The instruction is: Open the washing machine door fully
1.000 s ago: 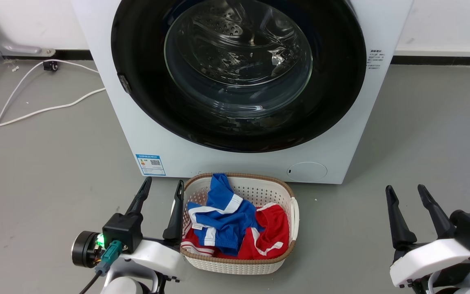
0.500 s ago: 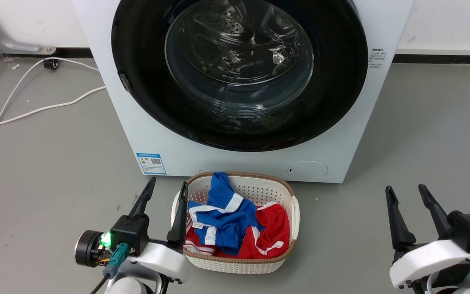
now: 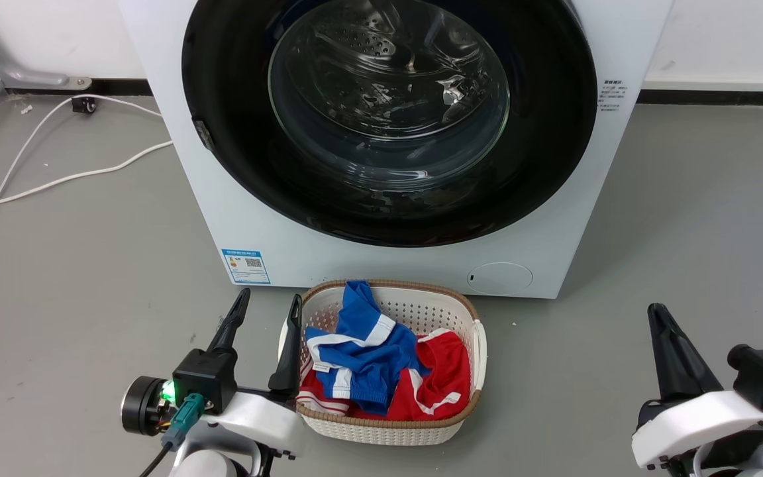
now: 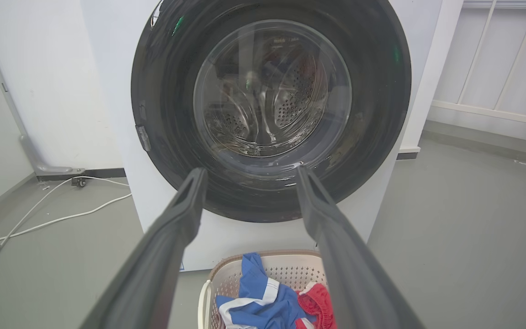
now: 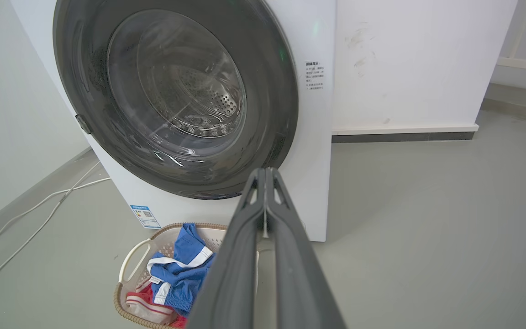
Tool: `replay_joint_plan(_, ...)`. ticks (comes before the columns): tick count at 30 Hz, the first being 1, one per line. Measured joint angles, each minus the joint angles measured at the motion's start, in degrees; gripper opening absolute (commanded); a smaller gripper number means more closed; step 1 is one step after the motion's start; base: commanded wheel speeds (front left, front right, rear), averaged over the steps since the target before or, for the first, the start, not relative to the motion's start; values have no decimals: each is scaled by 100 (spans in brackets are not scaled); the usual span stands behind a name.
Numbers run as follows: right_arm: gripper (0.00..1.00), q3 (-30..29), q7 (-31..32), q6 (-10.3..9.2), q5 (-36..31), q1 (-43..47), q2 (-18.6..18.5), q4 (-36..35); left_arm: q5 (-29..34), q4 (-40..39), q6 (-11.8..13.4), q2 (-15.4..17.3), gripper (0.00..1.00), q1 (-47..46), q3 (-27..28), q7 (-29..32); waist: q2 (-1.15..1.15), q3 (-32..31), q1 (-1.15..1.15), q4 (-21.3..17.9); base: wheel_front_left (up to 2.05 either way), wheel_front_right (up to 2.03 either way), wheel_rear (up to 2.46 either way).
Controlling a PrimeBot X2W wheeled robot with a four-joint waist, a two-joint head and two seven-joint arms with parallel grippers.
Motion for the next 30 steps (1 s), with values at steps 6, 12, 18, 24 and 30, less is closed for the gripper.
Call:
replay_joint_plan(6,0,62,59,-1,1683,-5,-4,202,13,7,1,-22,100,3,12,0,0,-29,0,6,0,0,0)
replay_joint_plan(12,0,-78,103,-1,3871,-176,5,579,-15,24,0,-53,100,-8,30,0,0,52,0,6,0,0,0)
replay_joint_plan(18,0,-620,232,-1,6296,-821,4,1226,3,-46,7,-63,100,-143,77,0,0,267,0,-6,0,0,0)
replay_joint_plan(24,0,-1243,645,-1,7231,-1840,-243,2193,36,-168,7,-99,100,-319,105,-1,0,573,0,-17,0,0,0)
replay_joint_plan(30,0,-1469,1035,-2,7508,-3159,-759,3354,48,-280,-30,-151,100,-644,103,-1,0,1010,0,31,0,0,0)
